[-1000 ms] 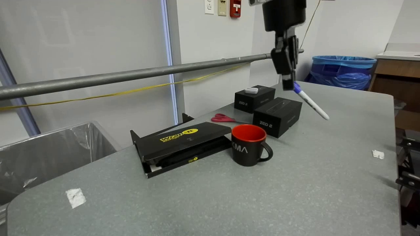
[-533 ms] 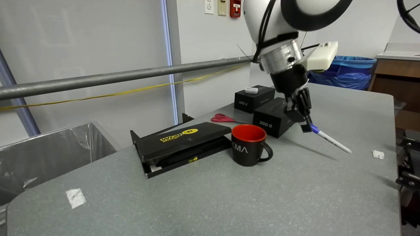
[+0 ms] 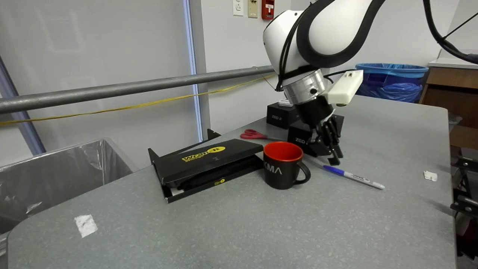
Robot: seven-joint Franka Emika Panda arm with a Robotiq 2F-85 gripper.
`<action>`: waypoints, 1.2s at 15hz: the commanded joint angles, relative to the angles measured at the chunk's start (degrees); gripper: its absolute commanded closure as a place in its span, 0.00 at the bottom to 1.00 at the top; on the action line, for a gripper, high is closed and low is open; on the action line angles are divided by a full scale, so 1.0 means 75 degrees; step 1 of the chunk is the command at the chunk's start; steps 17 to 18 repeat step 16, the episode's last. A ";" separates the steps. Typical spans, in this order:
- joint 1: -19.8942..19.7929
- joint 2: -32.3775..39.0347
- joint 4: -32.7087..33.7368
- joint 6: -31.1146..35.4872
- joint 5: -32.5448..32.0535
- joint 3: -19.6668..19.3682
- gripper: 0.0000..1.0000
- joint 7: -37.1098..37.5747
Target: Remove the pen from the black cup and put it on the table
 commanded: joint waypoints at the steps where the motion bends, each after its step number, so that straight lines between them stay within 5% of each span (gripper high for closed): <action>1: 0.0124 0.0166 0.0364 -0.0112 -0.0101 -0.0097 0.37 0.0198; 6: 0.0099 0.0141 0.0438 -0.0099 -0.0065 -0.0090 0.01 0.0177; 18: 0.0028 0.0031 0.0287 -0.0022 0.0017 -0.0032 0.00 0.0010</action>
